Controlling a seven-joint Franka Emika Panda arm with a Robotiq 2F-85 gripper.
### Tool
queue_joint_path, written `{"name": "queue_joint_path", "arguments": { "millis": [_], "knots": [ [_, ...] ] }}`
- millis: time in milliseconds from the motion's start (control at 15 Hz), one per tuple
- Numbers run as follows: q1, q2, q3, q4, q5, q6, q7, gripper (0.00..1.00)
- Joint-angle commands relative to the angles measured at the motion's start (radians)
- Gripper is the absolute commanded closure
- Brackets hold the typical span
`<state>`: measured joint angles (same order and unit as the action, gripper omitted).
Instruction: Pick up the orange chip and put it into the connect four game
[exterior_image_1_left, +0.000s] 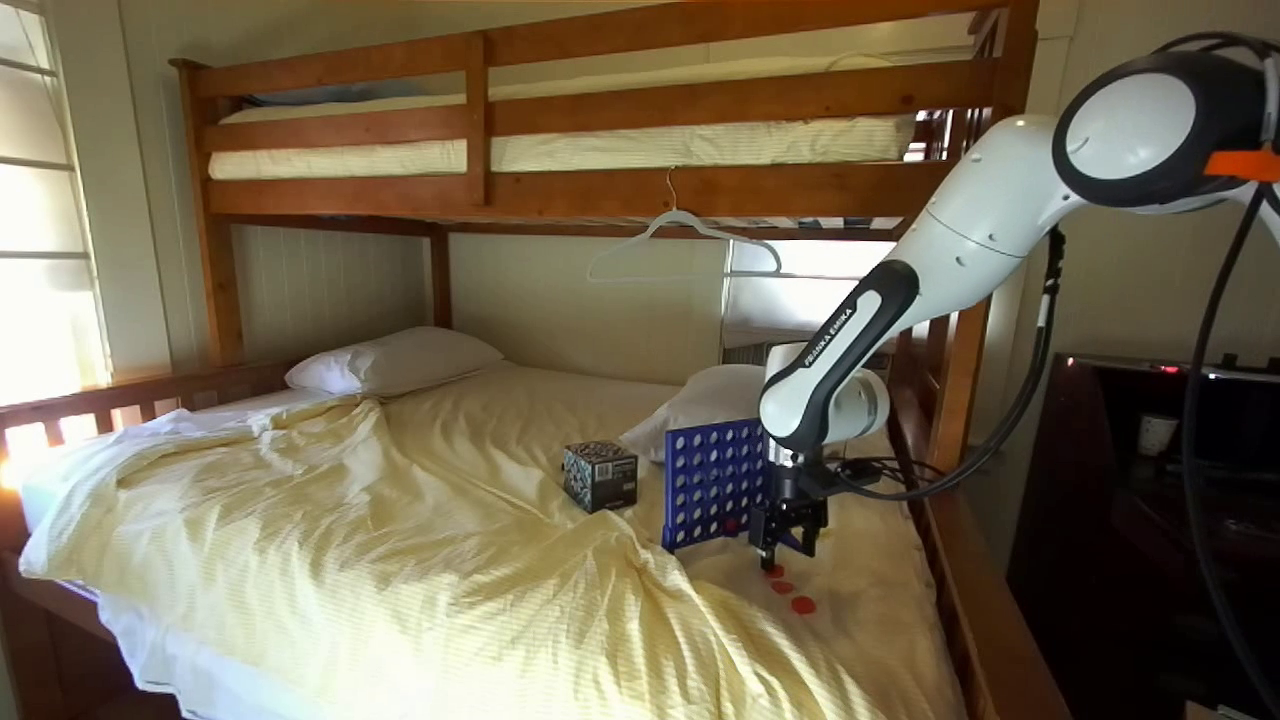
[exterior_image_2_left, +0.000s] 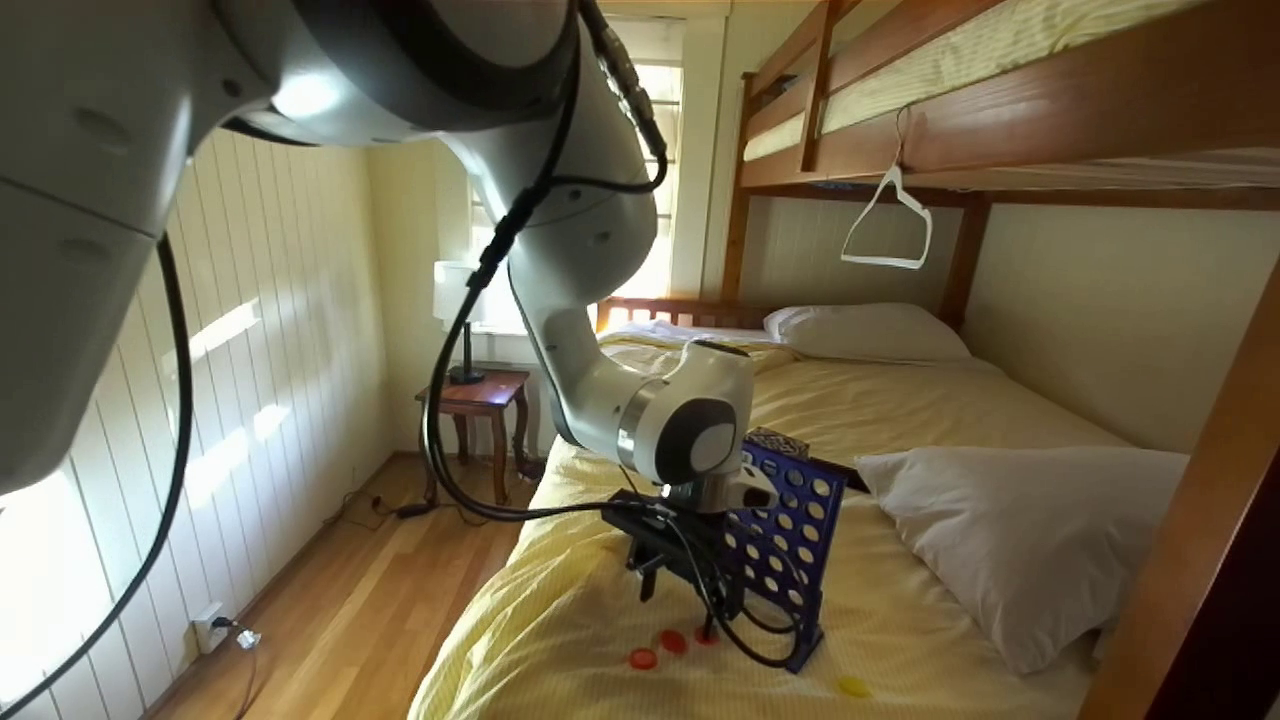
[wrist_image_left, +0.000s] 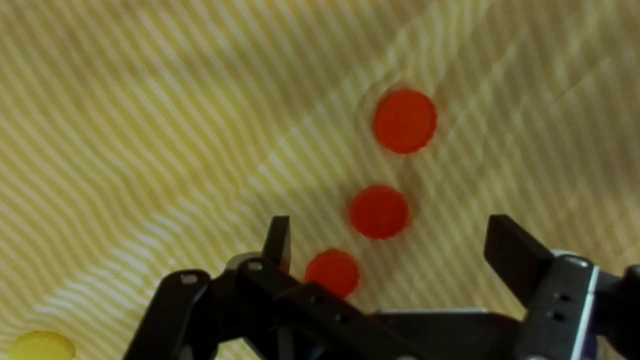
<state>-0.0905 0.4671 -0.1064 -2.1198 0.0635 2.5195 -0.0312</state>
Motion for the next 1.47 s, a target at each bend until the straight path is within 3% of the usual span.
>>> {"name": "queue_joint_path", "arguments": {
  "millis": [0,333,467,533,667,733,867,933,1000,1067,1133,1200,1400],
  "knots": [
    [-0.020,0.054,0.018,0.041,0.004,0.030,-0.001,0.00],
    [-0.034,0.089,0.033,0.058,0.016,0.060,-0.005,0.00],
    [-0.039,0.096,0.038,0.063,0.017,0.057,-0.009,0.17],
    [-0.040,0.101,0.039,0.067,0.015,0.055,-0.008,0.34],
    [-0.043,0.107,0.044,0.071,0.016,0.053,-0.009,0.42],
    [-0.043,0.109,0.044,0.071,0.014,0.052,-0.008,0.43],
    [-0.041,0.113,0.043,0.072,0.013,0.053,-0.004,0.17],
    [-0.041,0.115,0.043,0.073,0.013,0.053,-0.004,0.16],
    [-0.041,0.117,0.044,0.075,0.014,0.054,-0.004,0.10],
    [-0.041,0.119,0.044,0.077,0.014,0.054,-0.004,0.11],
    [-0.042,0.121,0.044,0.080,0.014,0.055,-0.004,0.23],
    [-0.042,0.122,0.045,0.081,0.016,0.058,-0.004,0.28],
    [-0.048,0.121,0.051,0.085,0.027,0.062,-0.006,0.18]
  ]
}}
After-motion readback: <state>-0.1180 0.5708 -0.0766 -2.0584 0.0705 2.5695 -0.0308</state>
